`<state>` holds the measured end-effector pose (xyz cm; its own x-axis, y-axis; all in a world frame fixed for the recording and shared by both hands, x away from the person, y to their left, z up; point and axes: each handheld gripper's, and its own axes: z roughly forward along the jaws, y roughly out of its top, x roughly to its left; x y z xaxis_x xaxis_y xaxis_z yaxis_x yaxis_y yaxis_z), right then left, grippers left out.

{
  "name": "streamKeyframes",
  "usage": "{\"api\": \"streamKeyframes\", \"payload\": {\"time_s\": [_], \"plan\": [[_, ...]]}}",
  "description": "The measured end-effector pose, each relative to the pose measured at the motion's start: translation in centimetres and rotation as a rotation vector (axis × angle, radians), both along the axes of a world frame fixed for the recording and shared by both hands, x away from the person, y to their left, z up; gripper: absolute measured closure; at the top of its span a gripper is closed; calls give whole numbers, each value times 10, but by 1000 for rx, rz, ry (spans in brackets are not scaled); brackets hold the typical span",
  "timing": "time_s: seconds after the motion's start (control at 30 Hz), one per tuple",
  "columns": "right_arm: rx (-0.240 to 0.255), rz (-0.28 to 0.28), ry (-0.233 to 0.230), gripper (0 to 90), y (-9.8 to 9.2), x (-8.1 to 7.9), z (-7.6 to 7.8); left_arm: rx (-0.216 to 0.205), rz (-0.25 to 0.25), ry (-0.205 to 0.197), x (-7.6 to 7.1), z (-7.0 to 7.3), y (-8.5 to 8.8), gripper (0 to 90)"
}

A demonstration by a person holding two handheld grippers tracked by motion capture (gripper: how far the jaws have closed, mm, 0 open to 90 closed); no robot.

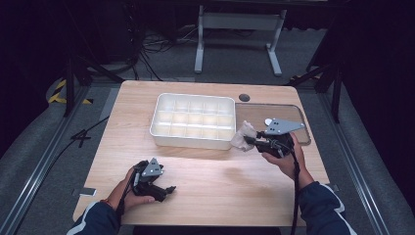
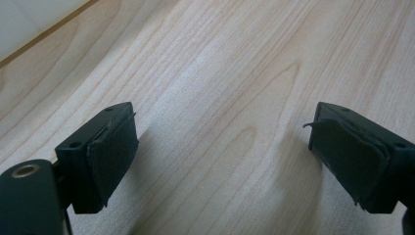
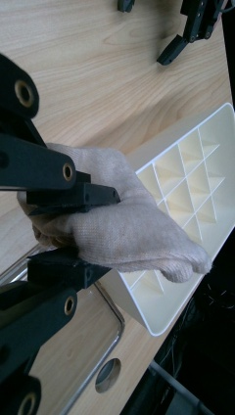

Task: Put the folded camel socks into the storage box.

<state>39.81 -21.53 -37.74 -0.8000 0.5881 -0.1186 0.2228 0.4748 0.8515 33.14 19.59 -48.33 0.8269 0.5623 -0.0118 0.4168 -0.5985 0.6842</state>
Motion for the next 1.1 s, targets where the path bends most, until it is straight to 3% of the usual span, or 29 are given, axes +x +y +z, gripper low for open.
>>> {"api": "streamKeyframes", "payload": {"time_s": [0.3, 0.43, 0.83, 1.1], "plan": [[-13, -5, -26, 721, 8, 13, 14, 0, 0, 0, 0, 0, 0, 110], [-41, -11, -35, 722, 14, 20, 17, -1, 0, 0, 0, 0, 0, 110], [-113, -17, -39, 722, 38, 41, 14, 0, 0, 0, 0, 0, 0, 110], [-190, -10, -44, 722, 58, 52, 6, 0, 0, 0, 0, 0, 0, 110]]}}
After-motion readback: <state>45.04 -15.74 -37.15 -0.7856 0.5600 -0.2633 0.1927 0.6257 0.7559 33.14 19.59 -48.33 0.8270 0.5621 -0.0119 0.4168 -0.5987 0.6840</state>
